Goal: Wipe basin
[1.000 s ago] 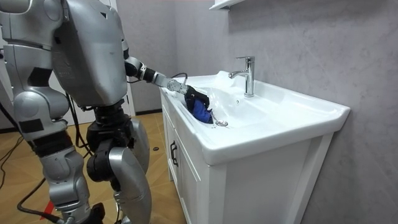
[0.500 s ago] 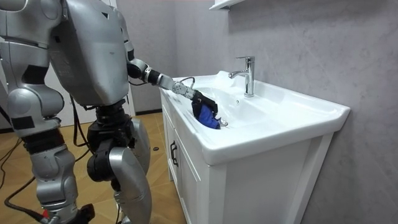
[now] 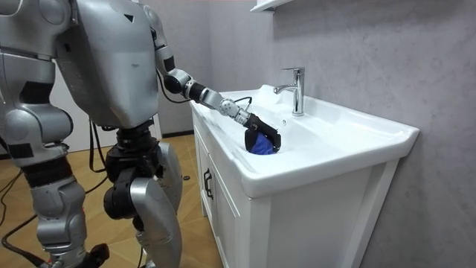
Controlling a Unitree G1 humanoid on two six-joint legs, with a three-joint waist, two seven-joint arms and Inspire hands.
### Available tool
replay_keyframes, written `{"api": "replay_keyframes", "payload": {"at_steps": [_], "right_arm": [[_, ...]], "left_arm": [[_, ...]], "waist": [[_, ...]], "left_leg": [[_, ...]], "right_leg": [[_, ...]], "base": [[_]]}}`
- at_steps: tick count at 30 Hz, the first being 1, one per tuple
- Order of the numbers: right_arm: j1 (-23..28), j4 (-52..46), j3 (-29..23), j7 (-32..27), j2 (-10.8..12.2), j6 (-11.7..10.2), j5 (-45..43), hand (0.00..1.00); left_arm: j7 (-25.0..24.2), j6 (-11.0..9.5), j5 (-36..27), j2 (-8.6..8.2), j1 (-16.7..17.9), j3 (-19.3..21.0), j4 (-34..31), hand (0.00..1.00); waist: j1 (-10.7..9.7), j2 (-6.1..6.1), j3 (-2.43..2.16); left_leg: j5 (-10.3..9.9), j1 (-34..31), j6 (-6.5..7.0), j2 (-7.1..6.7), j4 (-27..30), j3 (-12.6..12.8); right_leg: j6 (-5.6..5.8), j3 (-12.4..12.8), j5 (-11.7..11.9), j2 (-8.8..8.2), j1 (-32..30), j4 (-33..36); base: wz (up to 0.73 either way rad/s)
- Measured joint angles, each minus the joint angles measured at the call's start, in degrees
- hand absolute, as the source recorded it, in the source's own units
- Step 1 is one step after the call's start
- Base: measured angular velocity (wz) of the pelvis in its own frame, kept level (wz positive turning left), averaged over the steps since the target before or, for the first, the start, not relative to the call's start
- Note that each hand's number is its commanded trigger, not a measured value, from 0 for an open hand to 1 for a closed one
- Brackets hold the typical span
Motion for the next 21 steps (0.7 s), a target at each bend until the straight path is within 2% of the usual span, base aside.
{"api": "replay_keyframes", "payload": {"at_steps": [4,10,14,15,18,20,21], "right_arm": [[0.72,0.36,0.13,-0.06,-0.02,0.52,0.76,0.0],[2.55,-0.09,-0.29,-0.03,-0.01,0.5,0.03,0.0],[3.17,-1.14,-0.15,-0.05,-0.17,1.31,0.14,0.0],[3.68,-1.91,-0.14,-0.04,-0.21,1.73,0.2,0.0],[3.84,-2.49,-0.16,-0.1,-0.38,1.72,0.31,0.0],[3.58,-2.74,-0.13,-0.17,-0.43,1.72,0.57,0.0],[3.4,-2.72,-0.08,-0.16,-0.46,1.72,0.77,0.0]], "left_arm": [[0.45,0.32,0.0,-0.01,-0.1,0.02,0.12,1.0],[2.45,0.31,0.75,0.68,-0.66,0.62,0.6,1.0],[3.45,0.31,0.68,1.39,-1.0,2.12,0.73,1.0],[3.75,0.19,0.83,2.23,-1.54,2.39,1.72,1.0],[5.02,-0.28,2.19,2.93,-3.6,3.11,5.67,1.0],[6.18,-1.29,3.3,3.23,-5.23,3.62,8.52,1.0],[6.34,-1.69,3.33,3.3,-5.67,3.59,9.48,1.0]], "waist": [[-0.14,-0.07,0.04],[-1.3,-1.43,0.86],[-0.79,-1.79,0.95],[-0.81,-1.8,0.95],[-0.54,-1.77,0.88],[-0.65,-1.88,0.93],[-0.52,-1.91,0.96]], "left_leg": [[-0.01,-0.09,0.0,0.41,1.53,0.06],[-0.02,-1.2,0.0,1.1,3.59,0.79],[-0.09,-3.07,-0.07,1.92,5.79,0.73],[-0.09,-3.62,-0.07,2.65,7.01,0.69],[-0.2,-5.95,-0.08,4.16,11.02,0.46],[-0.34,-9.17,-0.14,5.13,15.67,-2.07],[-0.38,-9.67,-0.14,5.31,16.55,-2.43]], "right_leg": [[-0.1,0.54,-0.05,0.09,0.06,0.29],[-0.47,1.56,-0.79,0.04,-0.85,1.94],[-1.03,2.58,-0.9,0.53,-2.75,3.19],[-1.29,2.61,-0.78,0.83,-2.84,3.25],[-2.13,2.89,-0.78,1.5,-3.4,4.27],[-2.64,2.87,-1.38,1.52,-4.59,6.51],[-2.71,2.98,-1.57,1.51,-4.72,6.95]], "base": [[-0.09],[0.01],[-0.1],[-0.08],[-0.09],[0.09],[0.18]]}}
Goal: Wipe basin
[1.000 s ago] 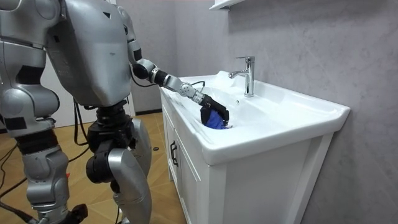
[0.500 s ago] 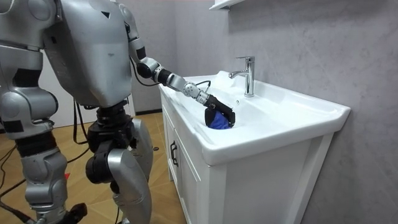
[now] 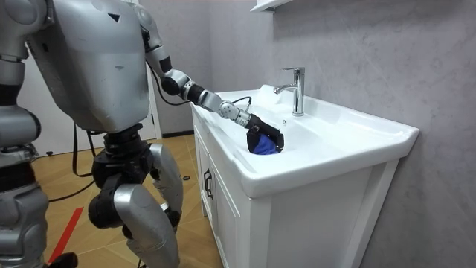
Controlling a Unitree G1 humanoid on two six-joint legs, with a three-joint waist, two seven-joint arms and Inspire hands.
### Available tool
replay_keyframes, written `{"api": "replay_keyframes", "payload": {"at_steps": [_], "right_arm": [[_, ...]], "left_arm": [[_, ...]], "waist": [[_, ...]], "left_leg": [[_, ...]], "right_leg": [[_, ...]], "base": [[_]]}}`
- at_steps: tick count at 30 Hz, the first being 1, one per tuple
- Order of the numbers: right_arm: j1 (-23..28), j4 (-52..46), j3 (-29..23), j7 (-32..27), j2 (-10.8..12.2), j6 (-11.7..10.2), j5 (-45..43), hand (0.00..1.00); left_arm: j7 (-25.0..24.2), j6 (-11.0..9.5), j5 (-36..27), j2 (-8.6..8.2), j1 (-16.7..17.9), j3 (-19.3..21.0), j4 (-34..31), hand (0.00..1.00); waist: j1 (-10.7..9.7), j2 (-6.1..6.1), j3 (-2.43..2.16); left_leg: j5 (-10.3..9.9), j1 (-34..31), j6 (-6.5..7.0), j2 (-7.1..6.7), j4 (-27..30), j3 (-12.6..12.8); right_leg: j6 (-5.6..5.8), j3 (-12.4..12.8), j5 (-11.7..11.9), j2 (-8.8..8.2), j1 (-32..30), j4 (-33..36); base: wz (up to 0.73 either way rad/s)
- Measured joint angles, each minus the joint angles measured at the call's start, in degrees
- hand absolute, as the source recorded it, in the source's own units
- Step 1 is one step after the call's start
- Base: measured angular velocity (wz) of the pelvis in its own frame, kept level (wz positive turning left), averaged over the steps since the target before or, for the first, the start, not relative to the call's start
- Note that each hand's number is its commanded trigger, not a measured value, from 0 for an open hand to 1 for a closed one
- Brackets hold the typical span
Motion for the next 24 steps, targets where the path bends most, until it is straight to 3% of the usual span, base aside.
{"api": "replay_keyframes", "payload": {"at_steps": [1,5,7,9,10,11,13,16,20,24], "right_arm": [[-0.06,0.32,-0.02,0.01,-0.08,-0.07,0.44,0.0],[-1.9,0.89,-0.16,0.01,-0.08,-1.08,1.37,0.0],[-1.98,0.9,-0.15,0.08,-0.1,-1.93,1.28,0.0],[-1.91,0.92,-0.15,0.14,-0.1,-2.5,1.14,0.0],[-1.71,0.77,-0.15,0.14,-0.21,-2.63,1.05,0.0],[-1.35,0.66,-0.23,0.12,-0.53,-2.62,1.25,0.0],[-0.66,0.76,-0.7,0.07,-0.88,-2.44,1.18,0.0],[0.37,0.97,-2.35,-0.02,-1.45,-2.42,0.93,0.0],[0.38,1.0,-2.36,-1.06,-2.83,-2.24,1.02,0.0],[-0.27,1.82,-2.35,-1.14,-2.64,-2.67,1.27,0.0]], "left_arm": [[0.2,-0.83,0.07,0.05,-1.18,-0.03,2.31,1.0],[0.42,-1.87,2.96,2.25,-3.96,0.35,7.49,1.0],[0.75,-1.79,6.71,3.8,-3.97,1.83,8.81,1.0],[1.65,-1.79,8.46,5.9,-3.9,2.56,10.42,1.0],[2.23,-1.67,9.23,7.71,-3.74,2.74,11.4,1.0],[2.46,-1.6,9.26,9.51,-3.59,2.88,12.19,1.0],[3.54,-1.61,10.34,11.32,-2.85,3.18,12.3,1.0],[5.06,-1.6,13.75,12.73,-1.36,4.71,13.54,1.0],[6.62,-0.76,16.64,13.77,3.21,6.4,14.25,1.0],[7.3,-0.71,20.74,15.28,5.04,6.86,14.01,1.0]], "waist": [[0.03,0.01,-0.06],[0.88,0.05,-0.15],[1.37,0.07,-0.79],[2.57,-0.53,-0.93],[3.47,-1.05,-1.01],[3.63,-0.95,-1.0],[3.99,-0.71,-1.0],[5.29,-0.3,-1.1],[6.8,1.43,-1.24],[8.32,1.7,-1.26]], "left_leg": [[-0.23,-0.94,-0.18,0.11,0.32,-1.24],[-0.94,-2.87,0.15,0.02,-0.38,-1.19],[-1.93,-3.41,-0.29,0.08,-1.14,-1.0],[-2.14,-3.49,-0.41,0.28,-0.54,-0.79],[-2.16,-3.89,-0.39,0.52,0.15,-0.81],[-2.32,-4.62,-0.38,1.11,0.97,-0.71],[-2.85,-5.34,-0.21,1.26,1.25,-1.06],[-2.85,-5.31,-0.21,1.28,0.58,-1.04],[-2.68,-5.23,-0.35,1.21,-0.09,-1.74],[-2.64,-5.28,-0.37,1.04,-0.43,-3.39]], "right_leg": [[0.0,0.28,-0.28,0.01,-0.42,0.53],[0.08,2.22,0.15,0.78,-2.9,1.04],[0.91,2.84,0.86,1.24,-4.07,1.06],[0.9,2.57,1.62,1.36,-4.68,0.86],[0.73,1.91,1.82,1.38,-5.06,0.84],[0.6,0.37,1.93,1.35,-5.38,0.72],[0.37,-0.65,1.98,1.33,-5.59,0.53],[-0.11,-0.69,1.96,1.5,-6.01,0.92],[-0.67,-0.52,1.87,1.82,-5.71,1.08],[-0.39,-0.07,1.16,2.36,-5.5,1.19]], "base": [[0.13],[0.02],[0.01],[-0.19],[-0.19],[-0.1],[0.13],[0.04],[0.01],[0.07]]}}
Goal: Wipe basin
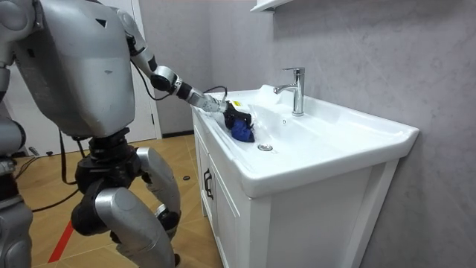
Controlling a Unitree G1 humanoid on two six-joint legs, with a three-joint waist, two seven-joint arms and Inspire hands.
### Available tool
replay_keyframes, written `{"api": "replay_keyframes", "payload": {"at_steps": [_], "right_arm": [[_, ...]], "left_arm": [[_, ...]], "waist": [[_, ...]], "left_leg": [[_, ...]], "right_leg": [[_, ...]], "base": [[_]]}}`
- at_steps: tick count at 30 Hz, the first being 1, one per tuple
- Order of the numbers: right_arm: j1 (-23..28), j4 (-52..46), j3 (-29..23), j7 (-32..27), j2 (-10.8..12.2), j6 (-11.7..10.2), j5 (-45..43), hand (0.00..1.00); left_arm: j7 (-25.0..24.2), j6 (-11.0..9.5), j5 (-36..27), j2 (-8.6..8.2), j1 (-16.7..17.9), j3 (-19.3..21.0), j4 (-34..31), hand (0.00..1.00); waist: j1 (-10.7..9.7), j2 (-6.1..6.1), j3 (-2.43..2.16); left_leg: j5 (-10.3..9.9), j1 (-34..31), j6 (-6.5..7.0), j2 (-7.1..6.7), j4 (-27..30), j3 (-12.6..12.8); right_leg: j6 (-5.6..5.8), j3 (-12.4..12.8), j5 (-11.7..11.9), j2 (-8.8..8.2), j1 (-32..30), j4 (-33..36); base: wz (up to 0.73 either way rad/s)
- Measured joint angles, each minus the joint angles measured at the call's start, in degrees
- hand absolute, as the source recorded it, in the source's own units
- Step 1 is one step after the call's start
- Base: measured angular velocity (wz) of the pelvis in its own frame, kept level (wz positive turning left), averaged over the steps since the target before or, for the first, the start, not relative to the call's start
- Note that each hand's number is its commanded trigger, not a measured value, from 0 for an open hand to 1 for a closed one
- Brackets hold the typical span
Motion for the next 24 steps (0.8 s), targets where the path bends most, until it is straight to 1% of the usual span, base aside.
{"api": "replay_keyframes", "payload": {"at_steps": [1,2,3,4,5,6,7,8,9,11,12,13,14,16,17,22,24], "right_arm": [[-0.1,-0.22,-0.01,-0.16,-0.01,-0.09,0.0,0.0],[-0.16,-0.36,-0.03,-0.39,-0.02,-0.09,-0.06,0.0],[-0.16,-0.44,-0.03,-0.55,-0.04,-0.1,-0.07,0.0],[-0.18,-0.49,-0.05,-0.81,-0.04,-0.11,-0.24,0.0],[-0.16,-0.5,-0.06,-0.9,-0.05,-0.16,-0.24,0.0],[-0.12,-0.52,-0.06,-0.95,-0.08,-0.18,-0.25,0.0],[-0.02,-0.66,-0.06,-0.98,-0.16,-0.23,-0.25,0.0],[0.06,-0.89,-0.06,-1.1,-0.19,-0.18,-0.25,0.0],[0.32,-1.19,-0.06,-1.25,-0.19,-0.14,-0.26,0.0],[0.5,-1.07,-0.06,-1.82,-0.19,0.26,-0.28,0.0],[0.56,-0.94,-0.06,-2.02,-0.19,0.31,-0.28,0.0],[0.62,-0.82,-0.05,-2.21,-0.19,0.54,-0.28,0.0],[0.67,-0.78,-0.02,-2.24,-0.16,0.67,-0.28,0.0],[0.99,-0.7,-0.02,-2.24,-0.13,0.76,-0.28,0.0],[1.12,-0.74,-0.03,-2.24,-0.22,0.86,-0.36,0.0],[1.0,-1.24,-0.03,-2.21,-0.26,0.89,-1.99,0.0],[1.12,-1.21,0.02,-2.21,-0.25,0.92,-2.0,0.0]], "left_arm": [[0.12,0.0,1.48,0.41,0.13,0.06,-0.4,1.0],[0.13,0.0,3.13,0.6,0.29,0.06,-0.88,1.0],[0.14,0.0,4.11,0.6,0.33,0.06,-0.99,1.0],[0.16,0.0,6.0,0.59,0.72,0.05,-1.03,1.0],[0.16,0.0,7.75,0.6,0.83,0.06,-1.14,1.0],[0.17,0.02,8.38,0.6,1.09,0.06,-1.23,1.0],[0.42,0.02,9.36,0.6,1.26,0.06,-1.33,1.0],[0.89,0.13,10.22,0.71,1.64,0.22,-1.46,1.0],[0.86,0.16,10.51,0.71,1.66,0.44,-1.7,1.0],[1.09,0.29,12.54,0.77,1.93,2.1,-1.73,1.0],[1.23,0.46,12.91,0.85,2.19,2.31,-1.74,1.0],[1.36,0.94,13.12,0.9,2.56,2.48,-1.74,1.0],[1.4,1.02,13.15,0.9,2.57,2.5,-1.74,1.0],[1.57,1.02,13.18,0.9,2.93,2.56,-1.91,1.0],[1.89,1.02,13.13,0.9,3.5,2.91,-2.12,1.0],[2.12,1.07,13.08,0.89,4.76,4.13,-3.08,1.0],[2.12,1.08,13.03,0.86,5.35,4.33,-3.18,1.0]], "waist": [[0.83,-0.14,0.0],[0.9,-0.39,-0.15],[0.9,-0.51,-0.22],[0.99,-0.78,-0.5],[1.13,-0.8,-0.89],[1.34,-0.82,-1.03],[2.3,-1.33,-0.89],[2.6,-1.12,-1.14],[2.6,-1.16,-1.13],[2.6,-1.29,-1.09],[2.6,-1.46,-0.99],[2.75,-1.41,-1.0],[3.36,-1.42,-0.99],[3.78,-1.38,-0.99],[4.0,-1.46,-0.9],[4.02,-1.03,-1.11],[3.99,-1.06,-1.05]], "left_leg": [[0.0,-0.09,0.0,-0.22,-0.36,-0.88],[-0.01,-0.09,0.0,-0.68,-1.18,-1.57],[-0.01,-0.09,0.0,-0.8,-1.49,-1.75],[0.0,0.0,0.0,-0.9,-1.9,-1.79],[0.0,0.13,-0.01,-0.84,-2.05,-1.66],[0.01,0.29,-0.01,-0.81,-2.14,-1.35],[0.0,0.96,-0.02,-0.82,-2.53,-0.85],[-0.01,1.11,-0.03,-0.8,-2.65,-0.78],[-0.01,1.11,-0.03,-0.8,-2.73,-0.79],[-0.01,1.41,-0.03,-0.82,-2.89,-0.92],[-0.01,1.69,-0.03,-0.82,-2.95,-0.91],[-0.01,2.16,-0.03,-0.77,-2.95,-0.98],[-0.01,2.66,-0.04,-0.75,-3.08,-1.08],[-0.03,3.36,-0.07,-0.71,-3.29,-1.39],[-0.03,3.83,-0.08,-0.64,-3.29,-1.42],[-0.15,4.45,-0.29,-0.3,-3.21,-1.41],[-0.14,4.94,-0.3,-0.24,-3.24,-1.34]], "right_leg": [[0.11,0.05,0.14,0.13,-0.05,-0.22],[0.17,0.06,0.2,0.11,-0.1,-0.3],[0.19,0.07,0.26,0.12,-0.1,-0.4],[0.19,0.07,0.46,0.17,-0.09,-0.63],[0.13,0.09,0.76,0.27,-0.02,-0.95],[-0.03,0.13,0.96,0.28,-0.01,-1.0],[0.01,0.31,1.46,0.27,0.01,-1.02],[0.1,0.28,1.56,0.28,0.01,-1.14],[0.12,0.18,1.57,0.26,0.02,-1.16],[0.05,-0.14,1.55,0.21,0.34,-1.16],[0.02,-0.12,1.5,0.24,0.55,-1.16],[-0.23,-0.11,1.32,0.33,1.0,-1.2],[-0.38,0.03,1.2,0.48,1.37,-1.22],[-0.52,-0.07,1.11,0.62,2.18,-1.36],[-0.63,-0.03,1.01,0.72,2.64,-1.37],[-0.83,0.14,0.93,1.17,3.18,-1.37],[-0.84,0.1,0.93,1.18,3.67,-1.37]], "base": [[0.0],[0.06],[0.13],[0.03],[-0.04],[-0.21],[-0.28],[-0.24],[-0.05],[0.06],[0.0],[-0.05],[-0.07],[-0.02],[0.0],[-0.01],[0.0]]}}
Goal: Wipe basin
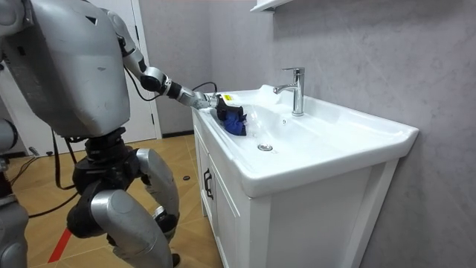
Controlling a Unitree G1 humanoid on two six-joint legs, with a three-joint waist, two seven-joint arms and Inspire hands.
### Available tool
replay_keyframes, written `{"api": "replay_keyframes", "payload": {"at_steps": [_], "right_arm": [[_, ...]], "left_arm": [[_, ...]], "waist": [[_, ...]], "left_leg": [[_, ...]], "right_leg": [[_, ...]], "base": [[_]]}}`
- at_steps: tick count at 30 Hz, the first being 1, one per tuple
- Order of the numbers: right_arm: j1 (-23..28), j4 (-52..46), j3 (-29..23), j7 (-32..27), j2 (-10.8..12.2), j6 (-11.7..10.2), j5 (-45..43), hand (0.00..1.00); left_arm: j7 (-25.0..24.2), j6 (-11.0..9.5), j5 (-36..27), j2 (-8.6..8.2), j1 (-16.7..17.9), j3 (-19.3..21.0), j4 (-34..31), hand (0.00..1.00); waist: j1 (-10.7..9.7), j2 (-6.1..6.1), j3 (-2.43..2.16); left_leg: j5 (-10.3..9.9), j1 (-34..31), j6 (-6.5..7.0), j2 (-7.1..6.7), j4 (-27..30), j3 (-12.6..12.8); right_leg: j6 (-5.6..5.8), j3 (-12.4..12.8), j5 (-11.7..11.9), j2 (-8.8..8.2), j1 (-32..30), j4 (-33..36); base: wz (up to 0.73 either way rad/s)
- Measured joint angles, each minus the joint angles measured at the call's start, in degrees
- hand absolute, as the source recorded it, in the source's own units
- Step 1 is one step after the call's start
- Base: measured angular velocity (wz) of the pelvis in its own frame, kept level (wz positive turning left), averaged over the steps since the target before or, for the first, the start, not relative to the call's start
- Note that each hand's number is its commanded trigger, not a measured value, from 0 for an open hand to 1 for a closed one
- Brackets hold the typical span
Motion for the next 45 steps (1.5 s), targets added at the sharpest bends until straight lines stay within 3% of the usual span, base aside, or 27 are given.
{"api": "replay_keyframes", "payload": {"at_steps": [1,6,12,15,16,18,19,20,21,23,25,26,31,35,38,42,45], "right_arm": [[0.26,0.01,0.11,0.01,0.0,-0.05,0.01,0.0],[0.22,0.2,0.09,0.23,0.05,-0.65,0.12,0.0],[0.32,1.56,0.88,0.25,0.52,-0.81,0.2,0.0],[0.16,3.05,2.37,0.34,0.66,-1.3,0.44,0.0],[-0.44,4.07,2.4,0.34,0.69,-1.64,0.37,0.0],[-1.47,4.92,2.53,0.42,0.72,-2.61,0.36,0.0],[-1.71,5.06,3.01,0.59,1.08,-2.78,0.5,0.0],[-1.74,5.05,3.44,0.85,1.4,-2.74,0.7,0.0],[-1.81,4.84,3.8,1.52,2.05,-2.53,1.13,0.0],[-1.64,4.6,4.51,3.14,2.44,-1.89,2.01,0.0],[-1.61,4.5,4.51,3.58,2.58,-0.93,2.65,0.0],[-1.59,4.49,4.46,3.53,2.53,-0.4,3.21,0.0],[-2.5,4.54,4.73,3.46,2.97,0.52,4.62,0.0],[-2.48,4.37,7.03,3.29,2.99,1.46,6.61,0.0],[-2.42,4.37,9.32,3.01,3.02,2.93,9.29,0.0],[-2.43,4.34,11.47,2.95,3.02,4.41,9.61,0.0],[-2.03,3.86,11.49,2.94,3.32,5.62,10.13,0.0]], "left_arm": [[-0.01,0.01,-0.17,-0.02,-0.03,-0.01,-0.15,1.0],[0.02,0.49,-1.26,-0.29,0.35,-0.02,-0.04,1.0],[-0.29,1.76,-4.92,-2.18,-1.85,-0.13,0.04,1.0],[-0.62,1.76,-7.59,-3.57,-4.61,-1.27,0.12,1.0],[-0.95,1.78,-7.95,-4.25,-4.88,-1.2,0.06,1.0],[-1.89,1.86,-7.96,-5.09,-5.59,-1.2,-0.27,1.0],[-2.56,2.09,-8.39,-5.83,-6.93,-1.33,-0.18,1.0],[-2.6,2.26,-9.35,-6.03,-7.67,-1.55,-0.04,1.0],[-2.57,2.51,-10.73,-6.15,-8.75,-2.06,0.18,1.0],[-2.34,2.84,-14.49,-6.3,-11.03,-3.03,1.63,1.0],[-2.3,3.23,-17.97,-6.26,-13.85,-3.3,3.62,1.0],[-2.25,3.84,-19.83,-6.13,-15.08,-3.27,4.04,1.0],[-0.35,5.19,-29.58,-5.47,-18.06,-3.12,5.08,1.0],[2.1,6.55,-34.75,-5.25,-19.59,-2.8,6.55,1.0],[4.05,7.49,-42.87,-5.11,-21.99,-2.82,7.72,1.0],[5.12,7.8,-48.88,-5.53,-24.12,-3.07,9.71,1.0],[5.89,8.43,-50.31,-5.39,-24.95,-3.18,9.88,1.0]], "waist": [[-0.09,-0.52,0.3],[-0.28,-0.56,0.36],[-0.74,-0.67,0.43],[-1.69,-1.08,0.71],[-1.5,-1.16,0.74],[-1.84,-1.16,0.74],[-2.21,-1.26,0.69],[-2.29,-1.48,0.7],[-2.11,-1.97,0.94],[-2.5,-2.21,0.96],[-2.7,-2.22,1.06],[-3.37,-2.19,1.53],[-3.83,-1.78,1.94],[-5.05,-1.78,1.95],[-6.59,-1.47,2.02],[-9.09,-1.32,2.15],[-10.51,-1.55,2.4]], "left_leg": [[0.05,0.5,-0.08,0.01,0.01,0.0],[0.11,1.04,-0.18,0.16,0.28,0.03],[0.2,-1.78,-0.32,0.32,3.52,-2.31],[0.76,-6.04,-1.2,0.15,2.03,-3.55],[1.58,-7.77,-0.46,0.51,2.71,-3.66],[2.26,-10.6,-0.69,1.11,4.25,-4.33],[1.81,-11.6,0.4,1.38,5.51,-3.83],[1.5,-11.75,0.99,1.41,5.93,-3.42],[0.95,-11.99,1.94,1.48,6.61,-2.59],[-0.03,-12.84,2.67,2.42,7.89,-1.88],[-0.43,-13.9,2.71,3.41,8.98,-1.77],[-0.39,-14.43,2.82,3.76,9.49,-1.63],[-0.52,-16.72,2.49,5.82,10.6,0.49],[-0.26,-17.53,1.54,6.53,10.67,0.62],[0.1,-19.02,0.59,8.35,11.4,0.59],[0.67,-20.22,-0.06,9.81,12.58,0.35],[2.62,-21.87,-0.16,10.42,15.73,0.53]], "right_leg": [[-0.2,0.18,-0.12,0.12,0.45,-0.02],[-0.61,0.27,-0.38,0.18,1.17,-0.08],[-0.4,0.27,-0.76,-0.08,1.17,0.22],[0.6,1.35,-1.4,0.13,1.01,0.81],[1.42,2.14,-1.97,0.08,0.96,1.52],[2.42,3.04,-2.53,-0.15,-0.13,2.9],[3.23,3.19,-3.01,-0.32,-1.52,3.96],[3.39,2.72,-3.09,-0.58,-2.06,4.5],[3.41,0.3,-3.06,-2.23,-2.81,5.16],[3.78,-5.75,-2.89,-5.13,-2.84,4.94],[3.95,-7.33,-2.64,-5.85,-3.49,4.93],[3.87,-7.95,-2.58,-6.07,-4.04,5.25],[3.28,-8.43,-2.89,-6.18,-8.19,7.16],[2.36,-8.31,-3.54,-5.81,-9.71,8.29],[1.61,-8.52,-3.75,-4.35,-10.83,8.29],[0.9,-8.09,-3.99,-2.95,-11.59,8.55],[0.99,-6.49,-4.58,-2.69,-12.94,10.09]], "base": [[0.0],[0.0],[0.19],[0.35],[-0.24],[-0.25],[-0.11],[-0.2],[-0.33],[-0.31],[-0.17],[-0.13],[-0.26],[-0.05],[-0.09],[-0.08],[0.0]]}}
